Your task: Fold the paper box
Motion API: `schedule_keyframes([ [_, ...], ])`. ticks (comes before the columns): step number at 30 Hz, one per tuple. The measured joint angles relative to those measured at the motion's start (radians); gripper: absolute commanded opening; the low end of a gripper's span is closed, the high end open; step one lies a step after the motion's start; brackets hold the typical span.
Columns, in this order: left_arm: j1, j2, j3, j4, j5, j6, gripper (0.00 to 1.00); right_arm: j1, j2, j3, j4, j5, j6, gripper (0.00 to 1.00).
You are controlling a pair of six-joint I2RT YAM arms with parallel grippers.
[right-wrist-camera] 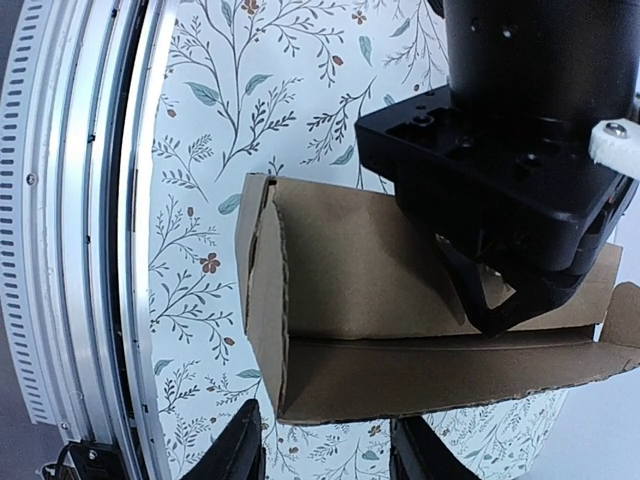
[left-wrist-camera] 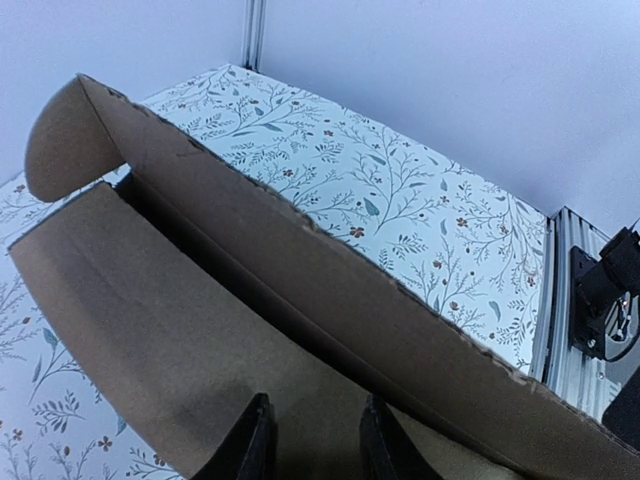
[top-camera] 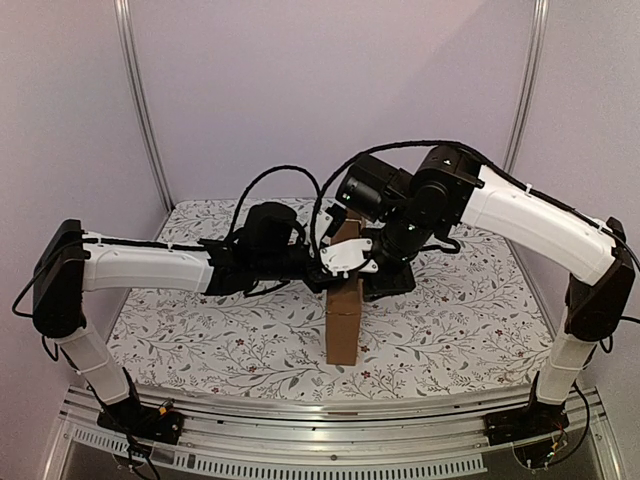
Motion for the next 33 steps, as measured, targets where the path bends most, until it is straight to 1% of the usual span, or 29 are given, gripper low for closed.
schedule_keyframes([
  [8,-0.001,-0.005,-0.001,0.000,-0.001,-0.017,0.31,0.000,-0.016,-0.010,0.005,-0.023,0.031,0.42],
  [14,-0.019,-0.061,-0.012,-0.037,-0.016,-0.013,0.35,-0.017,-0.086,-0.089,0.010,-0.027,0.037,0.42],
  [19,-0.035,-0.160,-0.021,-0.048,-0.074,0.000,0.39,-0.055,-0.102,-0.116,0.011,-0.035,0.041,0.43],
  [24,-0.035,-0.248,-0.114,-0.028,-0.199,-0.016,0.39,-0.088,-0.102,-0.143,0.011,-0.048,0.052,0.41],
  [27,-0.035,-0.253,-0.208,-0.028,-0.280,-0.068,0.38,-0.140,-0.107,-0.187,0.019,-0.082,0.052,0.39],
  [29,-0.035,-0.253,-0.280,-0.027,-0.319,-0.114,0.38,-0.206,-0.116,-0.239,0.035,-0.112,0.047,0.38],
  [33,-0.037,-0.253,-0.369,-0.022,-0.341,-0.183,0.38,-0.349,-0.119,-0.328,0.100,-0.167,0.037,0.35],
])
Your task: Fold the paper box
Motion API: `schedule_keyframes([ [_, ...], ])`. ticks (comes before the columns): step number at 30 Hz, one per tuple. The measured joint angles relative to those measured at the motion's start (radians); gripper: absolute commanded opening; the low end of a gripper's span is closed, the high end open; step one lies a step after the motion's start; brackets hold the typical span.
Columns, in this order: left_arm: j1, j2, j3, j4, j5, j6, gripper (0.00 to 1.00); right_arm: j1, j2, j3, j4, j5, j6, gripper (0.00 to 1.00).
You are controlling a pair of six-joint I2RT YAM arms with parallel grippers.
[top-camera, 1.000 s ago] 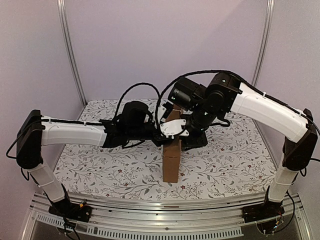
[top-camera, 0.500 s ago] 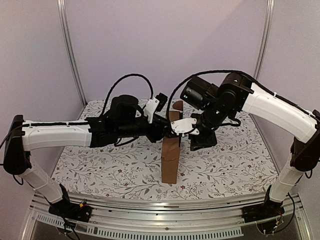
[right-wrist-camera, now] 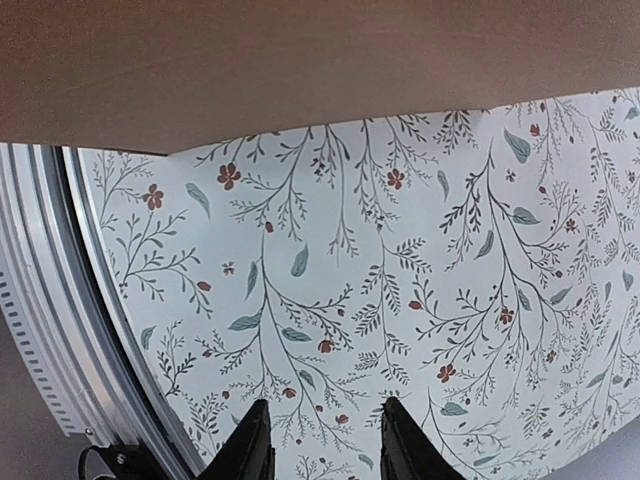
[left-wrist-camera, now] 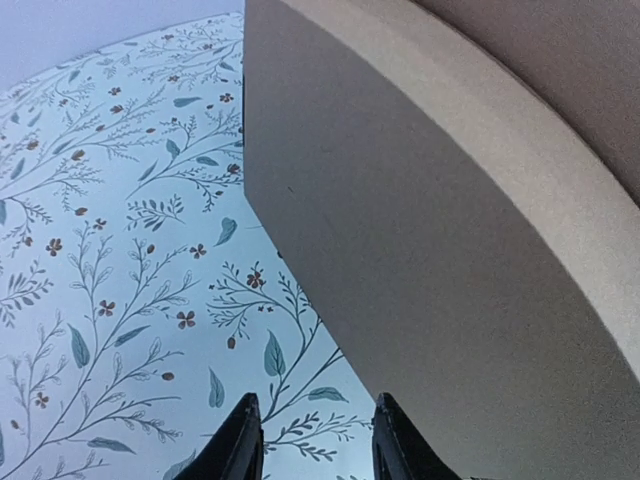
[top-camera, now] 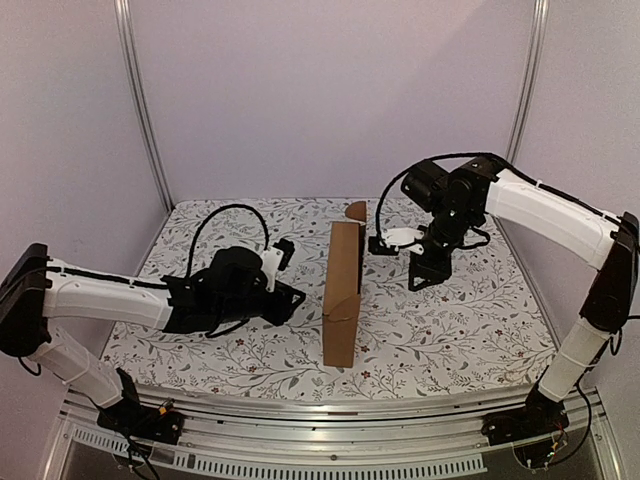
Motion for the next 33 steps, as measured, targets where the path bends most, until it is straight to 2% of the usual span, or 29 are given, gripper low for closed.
schedule_keyframes([
  [4,-0.021,0.019,-0.012,0.057,0.008,-0.032,0.38,-0.071,0.037,-0.016,0.089,-0.063,0.014,0.35],
  [11,-0.123,0.128,0.030,0.152,0.038,-0.028,0.37,-0.064,0.186,0.080,0.203,-0.223,0.078,0.35],
  [18,-0.173,0.143,0.033,0.167,0.037,-0.016,0.38,-0.066,0.208,0.110,0.225,-0.283,0.105,0.35],
  [23,-0.175,0.124,0.035,0.157,0.009,0.005,0.38,-0.092,0.209,0.109,0.225,-0.327,0.108,0.35],
  [28,-0.184,0.119,0.066,0.077,0.019,0.010,0.38,-0.154,0.223,0.109,0.215,-0.352,0.103,0.37],
  [33,-0.276,0.071,0.009,-0.025,0.023,-0.035,0.38,-0.196,0.224,0.079,0.198,-0.324,0.055,0.38],
])
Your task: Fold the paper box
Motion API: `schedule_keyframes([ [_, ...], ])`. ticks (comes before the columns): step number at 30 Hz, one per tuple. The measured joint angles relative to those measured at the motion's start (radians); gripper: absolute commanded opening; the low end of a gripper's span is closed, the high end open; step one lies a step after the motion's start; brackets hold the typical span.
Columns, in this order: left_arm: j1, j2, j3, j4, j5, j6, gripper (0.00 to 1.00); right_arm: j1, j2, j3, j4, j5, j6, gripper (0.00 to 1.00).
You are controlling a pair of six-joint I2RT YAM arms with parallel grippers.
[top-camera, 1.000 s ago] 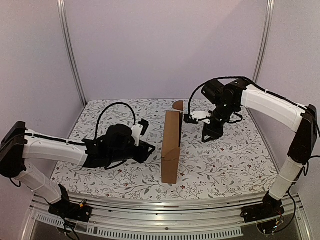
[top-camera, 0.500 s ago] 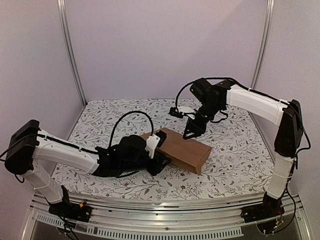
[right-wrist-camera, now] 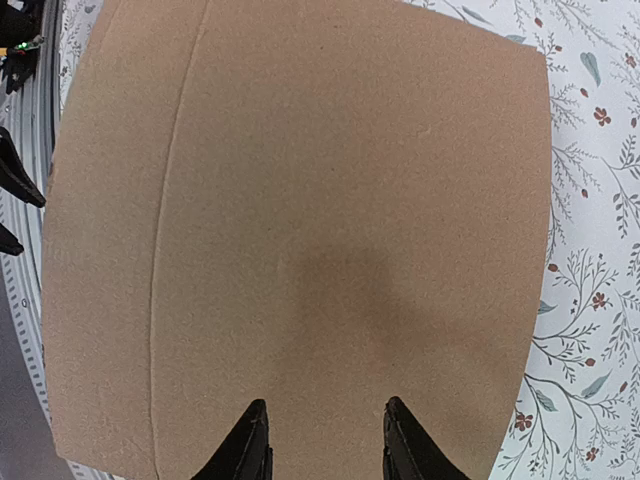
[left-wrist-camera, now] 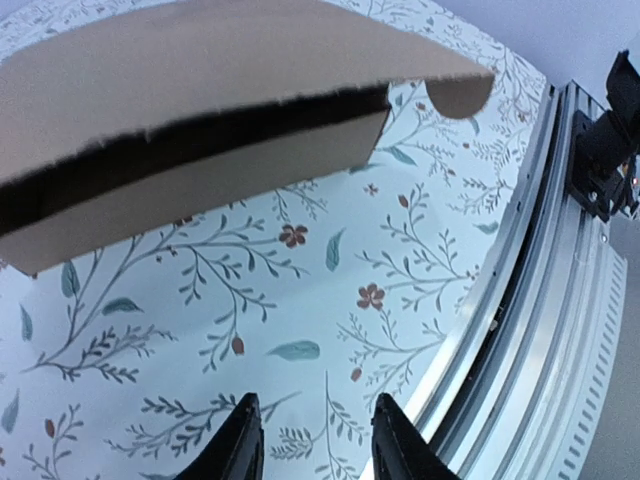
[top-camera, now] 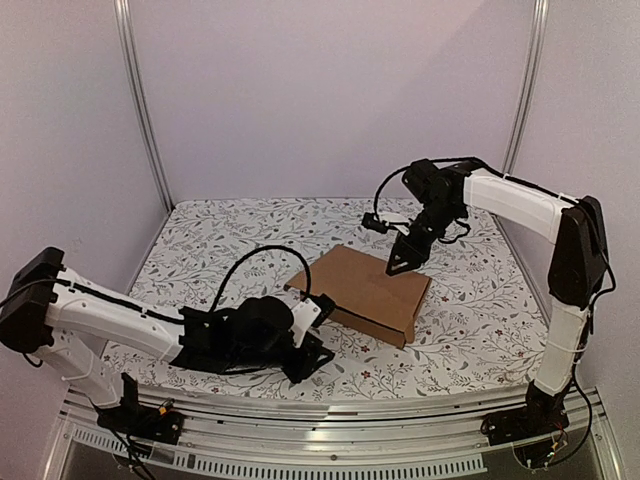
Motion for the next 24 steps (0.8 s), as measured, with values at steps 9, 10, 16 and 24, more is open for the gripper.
schedule_keyframes([
  [9,-0.086,-0.290,-0.156,-0.109,-0.338,-0.082,0.69,-0.040,0.040,0.019,0.008,0.024,-0.003,0.54],
  [10,-0.079,-0.328,-0.156,-0.108,-0.396,-0.077,0.70,-0.049,0.054,0.034,0.011,0.023,0.003,0.54],
  [16,0.147,-0.381,-0.070,-0.098,-0.473,-0.017,0.72,-0.096,0.180,0.109,0.005,0.019,0.010,0.57],
  [24,0.383,-0.038,0.297,-0.123,-0.285,0.083,0.71,-0.097,0.246,0.116,-0.006,0.054,0.023,0.57],
])
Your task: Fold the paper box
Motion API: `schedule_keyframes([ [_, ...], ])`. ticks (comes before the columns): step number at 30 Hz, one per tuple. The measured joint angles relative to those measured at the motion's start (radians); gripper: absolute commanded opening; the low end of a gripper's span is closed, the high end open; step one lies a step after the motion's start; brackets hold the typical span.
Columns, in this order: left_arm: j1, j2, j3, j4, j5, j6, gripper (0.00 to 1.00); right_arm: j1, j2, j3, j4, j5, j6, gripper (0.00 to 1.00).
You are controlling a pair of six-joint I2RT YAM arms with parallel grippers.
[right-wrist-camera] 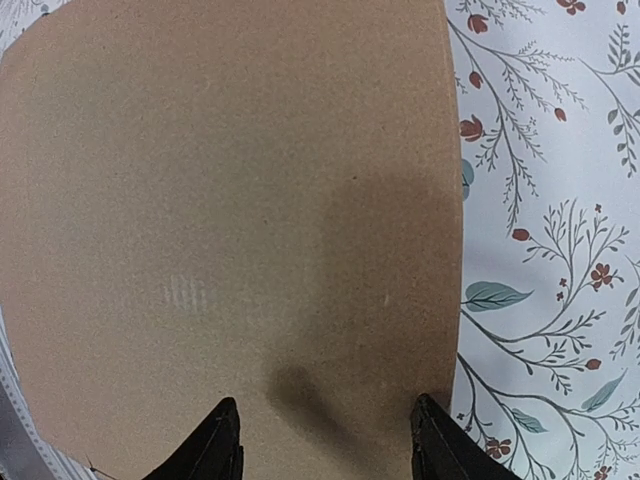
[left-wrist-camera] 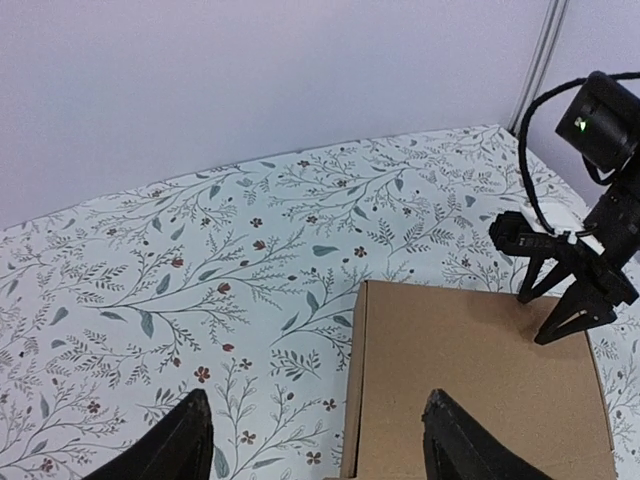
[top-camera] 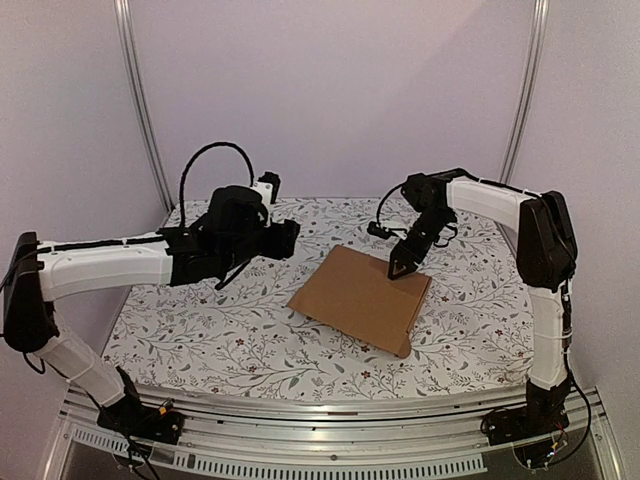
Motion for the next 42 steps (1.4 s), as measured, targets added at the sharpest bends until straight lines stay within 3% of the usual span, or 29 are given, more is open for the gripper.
schedule_keyframes([
  [4,0.011,0.190,0.117,-0.065,0.101,0.019,0.69,0.001,0.000,0.000,0.000,0.004,0.003,0.57],
  [9,0.011,0.299,0.119,-0.138,0.189,0.011,0.67,-0.008,0.000,0.005,-0.007,-0.013,0.008,0.58],
  [21,-0.045,0.200,0.045,-0.130,0.193,-0.001,0.66,-0.117,0.032,0.042,-0.066,-0.108,0.047,0.41],
  [24,-0.099,0.142,0.024,-0.116,0.167,-0.011,0.66,-0.136,0.080,0.048,-0.069,-0.136,0.055,0.27],
  [28,-0.174,0.110,-0.025,-0.099,0.146,-0.050,0.65,-0.159,0.092,0.049,-0.083,-0.207,0.061,0.18],
  [37,-0.334,0.145,-0.143,-0.066,0.116,-0.209,0.63,-0.203,0.128,0.041,-0.087,-0.333,0.107,0.09],
  [42,-0.453,0.141,-0.295,0.048,0.024,-0.259,0.63,-0.229,0.146,0.040,-0.090,-0.385,0.160,0.06],
])
